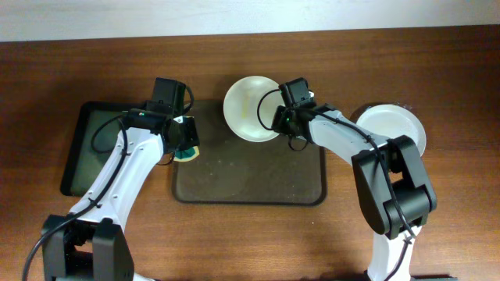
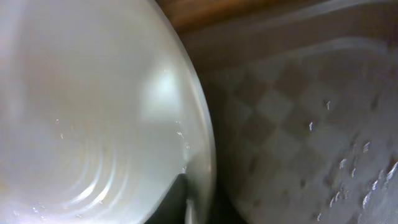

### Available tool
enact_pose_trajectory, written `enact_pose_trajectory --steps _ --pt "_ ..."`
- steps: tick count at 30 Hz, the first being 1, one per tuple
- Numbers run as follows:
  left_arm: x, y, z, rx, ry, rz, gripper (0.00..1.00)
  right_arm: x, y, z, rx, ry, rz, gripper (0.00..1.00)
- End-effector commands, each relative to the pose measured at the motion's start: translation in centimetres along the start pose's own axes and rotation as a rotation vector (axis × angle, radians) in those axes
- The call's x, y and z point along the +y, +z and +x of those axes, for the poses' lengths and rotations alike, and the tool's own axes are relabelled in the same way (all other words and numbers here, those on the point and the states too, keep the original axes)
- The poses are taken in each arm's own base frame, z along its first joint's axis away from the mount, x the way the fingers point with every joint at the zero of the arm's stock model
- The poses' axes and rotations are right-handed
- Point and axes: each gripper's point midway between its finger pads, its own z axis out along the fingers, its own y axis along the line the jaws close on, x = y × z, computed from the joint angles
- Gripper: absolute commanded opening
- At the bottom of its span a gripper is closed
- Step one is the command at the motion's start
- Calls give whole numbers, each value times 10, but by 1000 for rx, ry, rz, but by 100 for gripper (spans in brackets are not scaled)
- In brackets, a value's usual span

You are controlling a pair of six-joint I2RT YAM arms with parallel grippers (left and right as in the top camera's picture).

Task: Clean dirty plates on tray and stack at the side
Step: 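Grip the last white plate on the tray with the right gripper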

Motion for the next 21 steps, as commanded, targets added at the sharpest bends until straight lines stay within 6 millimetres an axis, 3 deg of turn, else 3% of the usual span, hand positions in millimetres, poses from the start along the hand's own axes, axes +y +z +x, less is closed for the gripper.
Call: enact_pose_trajectory --steps 1,3,5,8,10,13,15,17,20,21 --pt "-4 -6 -5 -20 17 15 0 -3 -2 45 216 14 -26 4" --pt "-4 -6 -5 -20 17 16 0 5 -23 73 364 6 -78 7" --pt "-4 -6 -5 -20 17 16 0 0 -50 99 470 -38 -51 14" --pt "-4 -6 -5 -20 17 16 0 0 -75 121 534 -150 -34 24" --pt "-4 -6 -5 -20 17 16 0 -6 -77 105 459 -261 17 35" --pt "-4 -5 -5 -17 19 16 0 -17 -76 70 351 -276 87 47" --pt "-22 -5 1 -17 233 41 0 -29 -75 56 331 -166 97 48" --pt "-47 -7 -1 -60 337 74 0 -24 -70 49 311 -154 62 47" --pt "-89 -16 -15 -182 404 144 0 -17 -51 40 268 -160 32 38" --pt "-94 -17 -19 -203 408 155 0 -18 -46 40 270 -159 34 36"
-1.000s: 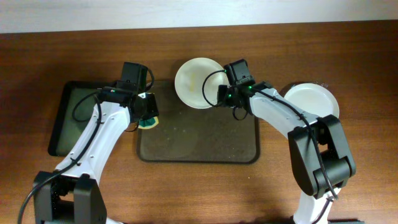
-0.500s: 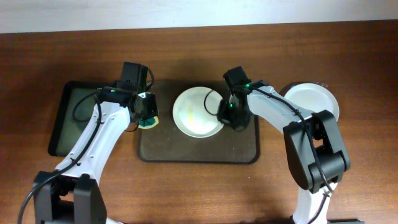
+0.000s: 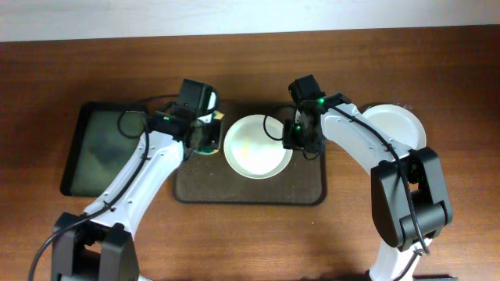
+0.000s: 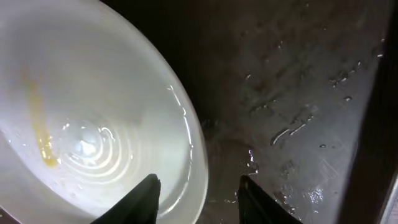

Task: Clean dirty plates on tray and stack at the side
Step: 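Grip the last white plate on the tray with the right gripper, then scrub the last plate with the sponge in the left gripper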

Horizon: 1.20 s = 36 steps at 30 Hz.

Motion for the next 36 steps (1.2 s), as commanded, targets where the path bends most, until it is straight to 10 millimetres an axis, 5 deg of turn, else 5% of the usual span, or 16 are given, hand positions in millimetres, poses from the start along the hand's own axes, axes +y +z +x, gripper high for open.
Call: enact_pose_trajectory --steps 1,6,9,14,24,26,28,31,32,36 --pt "-24 -7 -23 -93 69 50 0 3 13 -6 -5 2 -2 36" --pt "-35 -25 -51 -26 76 77 0 0 33 5 62 12 -8 15" --pt "-49 -14 -56 106 78 125 0 0 38 12 95 43 -11 4" --pt "-51 38 -1 380 106 136 0 12 49 37 171 -45 -125 4" --pt "-60 128 42 518 43 121 0 16 49 39 176 -67 -137 4" --pt "-74 125 57 568 74 130 0 16 49 39 176 -67 -137 4" --pt "-123 109 73 596 294 387 0 16 49 39 176 -67 -137 4" --pt "-135 108 74 579 338 407 0 16 49 39 176 -67 -137 4" --pt "-125 115 68 564 279 335 0 15 49 40 177 -67 -133 4" --pt "-27 126 52 520 -106 -206 0 13 49 39 177 -45 -126 4"
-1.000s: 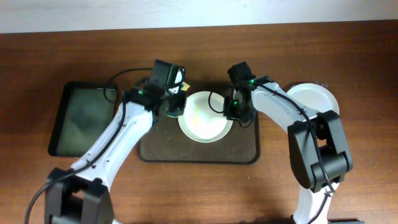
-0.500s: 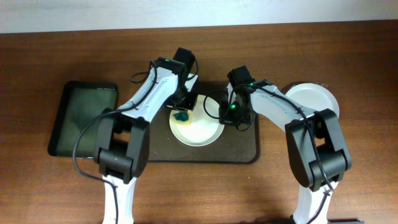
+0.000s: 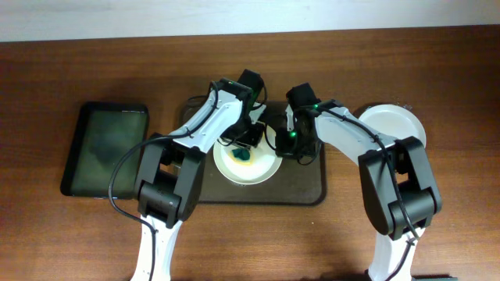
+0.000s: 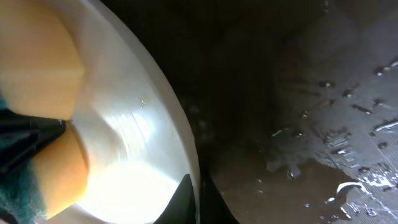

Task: Clean dirty plates on tray and stack at the side
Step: 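Scrub the last plate with the sponge in the left gripper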

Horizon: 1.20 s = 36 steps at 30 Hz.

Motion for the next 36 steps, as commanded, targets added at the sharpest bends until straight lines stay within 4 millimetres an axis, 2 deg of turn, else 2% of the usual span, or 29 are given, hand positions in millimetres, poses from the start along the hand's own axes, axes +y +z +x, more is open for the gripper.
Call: enact_pose_trajectory --steps 1,2,3,5,6,7,8,10,11,12,14,15,17,19,21,23,24,26,27,29,30,31,34,36 --pt "83 12 20 18 -480 -370 0 -18 14 11 31 88 79 4" --pt "100 5 28 9 -603 -450 0 -22 13 10 20 125 97 4" --pt "107 2 36 12 -670 -494 0 -24 13 8 12 145 108 4" --pt "108 1 40 26 -672 -502 0 -23 13 7 6 147 107 4" --pt "102 3 38 47 -598 -473 0 -23 13 7 5 147 106 4" --pt "89 9 33 80 -456 -381 0 -23 13 7 5 146 106 4" --pt "66 17 28 108 -289 -230 0 -23 13 7 5 146 106 4" --pt "4 20 13 80 12 159 0 -23 13 7 5 146 106 4" --pt "-13 16 9 54 76 273 0 -23 13 7 5 146 106 4" --pt "-15 15 6 41 75 289 0 -23 13 7 5 146 106 4" --pt "-5 15 -3 11 25 270 0 -23 13 7 5 146 106 4" --pt "11 17 -9 -6 -62 204 0 -23 13 7 5 146 106 4" --pt "52 19 -21 -57 -253 14 0 -23 13 7 5 146 106 4" --pt "104 12 -17 -120 -517 -281 0 -23 13 7 5 146 106 4" --pt "125 4 -9 -146 -615 -421 0 -23 13 7 5 146 106 4" --pt "129 1 -2 -133 -626 -466 0 -23 13 7 5 146 106 4" --pt "126 2 2 -109 -621 -458 0 -23 13 7 5 146 106 4" --pt "88 15 4 0 -380 -242 0 -23 13 7 5 146 106 4" --pt "50 20 9 62 -214 -21 0 -23 13 7 5 146 106 4" --pt "4 14 18 101 -13 256 0 -23 13 7 5 146 106 4" --pt "-12 8 21 99 66 358 0 -23 13 7 5 146 106 4" --pt "-20 5 22 87 114 412 0 -23 13 7 5 146 106 4" --pt "-20 5 13 52 125 413 0 -23 13 7 5 146 106 4" --pt "-7 9 -3 7 19 351 0 -23 13 7 5 146 106 4"
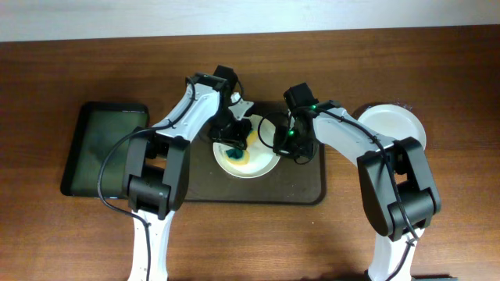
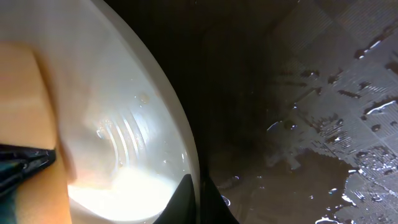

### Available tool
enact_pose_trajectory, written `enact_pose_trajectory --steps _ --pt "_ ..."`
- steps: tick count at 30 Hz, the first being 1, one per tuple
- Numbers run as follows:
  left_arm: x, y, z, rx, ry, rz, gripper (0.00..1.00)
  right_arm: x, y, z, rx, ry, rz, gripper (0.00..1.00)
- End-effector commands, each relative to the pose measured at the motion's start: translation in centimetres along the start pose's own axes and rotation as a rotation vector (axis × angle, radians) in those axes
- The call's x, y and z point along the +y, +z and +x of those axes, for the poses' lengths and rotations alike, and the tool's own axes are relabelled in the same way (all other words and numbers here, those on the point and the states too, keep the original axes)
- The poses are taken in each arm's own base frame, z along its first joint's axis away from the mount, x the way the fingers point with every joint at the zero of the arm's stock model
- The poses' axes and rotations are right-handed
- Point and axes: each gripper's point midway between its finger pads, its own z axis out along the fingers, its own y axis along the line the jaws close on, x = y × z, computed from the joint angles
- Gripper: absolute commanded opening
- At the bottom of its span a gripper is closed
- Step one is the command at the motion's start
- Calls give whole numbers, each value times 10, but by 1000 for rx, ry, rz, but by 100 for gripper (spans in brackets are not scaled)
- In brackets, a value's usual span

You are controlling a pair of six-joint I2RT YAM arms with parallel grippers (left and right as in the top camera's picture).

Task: Clean dirty plates on tray and stack at the side
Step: 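Scrub the last plate with the sponge in the left gripper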

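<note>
A white plate (image 1: 248, 156) lies on the brown tray (image 1: 301, 187). My right gripper (image 1: 286, 140) is shut on the plate's right rim. The right wrist view shows the rim (image 2: 186, 143) pinched between the two dark fingertips (image 2: 181, 202). My left gripper (image 1: 232, 131) is over the plate's back left part, shut on a yellow and green sponge (image 1: 236, 153) that rests inside the plate. The sponge's yellow side (image 2: 25, 118) fills the left of the right wrist view. Milky wet shine covers the plate's inside.
A clean white plate (image 1: 397, 129) sits on the table to the right of the tray. A dark rectangular tray (image 1: 101, 148) lies at the left. Water drops cover the brown tray's surface (image 2: 323, 112). Both arms cross above the tray's back half.
My left gripper and the sponge have shifted a little to the left inside the plate. The right gripper is still shut on the plate's right rim, and the plate lies where it did.
First my right gripper held the plate tilted at the tray's back edge, with the sponge in my left gripper at the tray's left end. Then the plate lay on the tray, right fingers open astride its rim. Then they shut on it, the sponge inside the plate, as now.
</note>
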Motion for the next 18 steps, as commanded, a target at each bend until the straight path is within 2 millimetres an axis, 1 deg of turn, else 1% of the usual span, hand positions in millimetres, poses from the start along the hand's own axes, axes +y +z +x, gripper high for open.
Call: enact_pose_trajectory --steps 1,3,4,5,6,7,9,10,11,12,13,14,15,17,18 --pt "11 15 -20 -66 -125 -29 0 -24 13 7 23 17 88 4" --pt "40 8 -32 -138 -291 -188 0 -24 13 7 23 16 88 4" --pt "62 -3 -36 -187 -393 -320 0 -24 13 7 23 13 88 4" --pt "75 -13 -39 -219 -429 -413 0 -24 13 7 23 13 88 4" --pt "88 -28 -38 -249 -480 -518 0 -24 13 7 23 13 88 4" --pt "99 -44 -37 -272 -524 -608 0 -24 13 7 23 13 88 4" --pt "104 -67 -30 -290 -608 -702 0 -24 13 7 22 13 88 4" --pt "101 -72 -24 -265 -617 -708 0 -24 13 7 22 13 88 4" --pt "99 -70 -19 -239 -616 -705 0 -24 13 7 22 13 88 4" --pt "91 -65 -9 -172 -588 -682 0 -24 13 7 22 13 88 4" --pt "79 -57 -2 -103 -531 -627 0 -24 13 7 23 13 87 4" --pt "58 -44 3 -22 -419 -524 0 -24 13 7 23 13 88 4" --pt "46 -38 4 8 -351 -470 0 -24 13 7 23 13 87 4" --pt "10 -23 -1 51 -116 -315 0 -24 13 7 23 13 87 4" --pt "2 -20 -4 49 -66 -276 0 -24 13 7 23 13 87 4"
